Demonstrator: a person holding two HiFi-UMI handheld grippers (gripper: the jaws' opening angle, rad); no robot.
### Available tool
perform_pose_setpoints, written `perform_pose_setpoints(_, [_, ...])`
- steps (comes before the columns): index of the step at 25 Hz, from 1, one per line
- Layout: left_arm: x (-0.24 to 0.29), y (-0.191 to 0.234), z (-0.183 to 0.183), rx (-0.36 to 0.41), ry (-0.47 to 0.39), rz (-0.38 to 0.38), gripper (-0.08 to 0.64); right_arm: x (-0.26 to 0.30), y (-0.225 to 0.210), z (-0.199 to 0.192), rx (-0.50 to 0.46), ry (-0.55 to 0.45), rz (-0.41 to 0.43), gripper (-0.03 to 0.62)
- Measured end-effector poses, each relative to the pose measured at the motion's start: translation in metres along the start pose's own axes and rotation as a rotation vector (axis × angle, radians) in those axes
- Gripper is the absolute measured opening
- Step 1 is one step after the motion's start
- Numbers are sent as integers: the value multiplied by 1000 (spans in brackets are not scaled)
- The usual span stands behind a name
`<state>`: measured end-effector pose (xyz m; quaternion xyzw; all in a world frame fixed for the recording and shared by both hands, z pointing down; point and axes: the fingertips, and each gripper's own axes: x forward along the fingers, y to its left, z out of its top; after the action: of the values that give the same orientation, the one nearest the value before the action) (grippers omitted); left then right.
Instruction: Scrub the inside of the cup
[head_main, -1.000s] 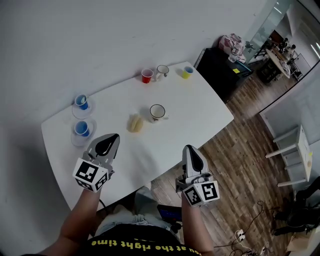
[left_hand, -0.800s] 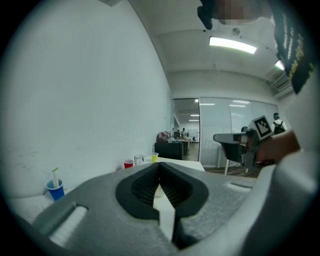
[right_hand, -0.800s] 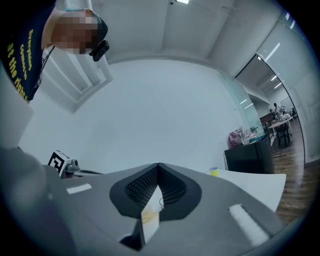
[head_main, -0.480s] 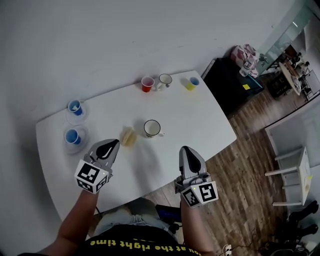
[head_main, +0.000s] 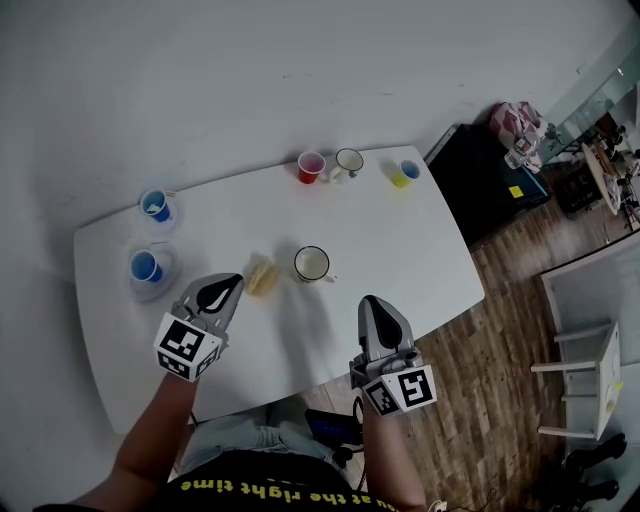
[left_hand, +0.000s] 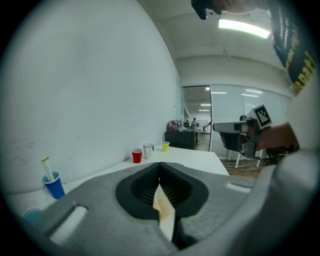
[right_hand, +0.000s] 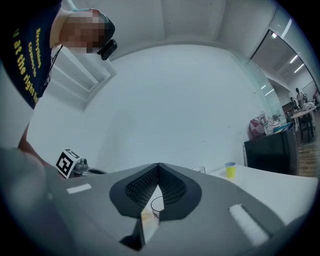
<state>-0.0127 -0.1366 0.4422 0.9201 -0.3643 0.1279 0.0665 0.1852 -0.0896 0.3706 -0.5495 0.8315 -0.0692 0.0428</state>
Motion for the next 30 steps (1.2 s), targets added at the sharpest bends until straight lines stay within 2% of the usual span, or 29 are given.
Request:
perform_pose_setpoints(8, [12, 6, -19, -20, 39, -8, 2, 13, 10, -12, 4, 37, 5, 8])
perform_pose_setpoints(12, [21, 7, -27, -50, 51, -10, 36, 17, 9, -17, 6, 51, 11, 9])
perform_pose_setpoints(19, [38, 7, -52, -39, 127, -26, 86, 30, 4, -23, 6, 64, 2, 32])
perform_pose_setpoints(25, [51, 6, -85, -4, 237, -36, 210, 46, 14, -29, 9, 75, 46, 38])
perform_pose_setpoints(30, [61, 9, -98, 4, 263, -13, 255, 60, 19, -37, 16, 81, 70, 38])
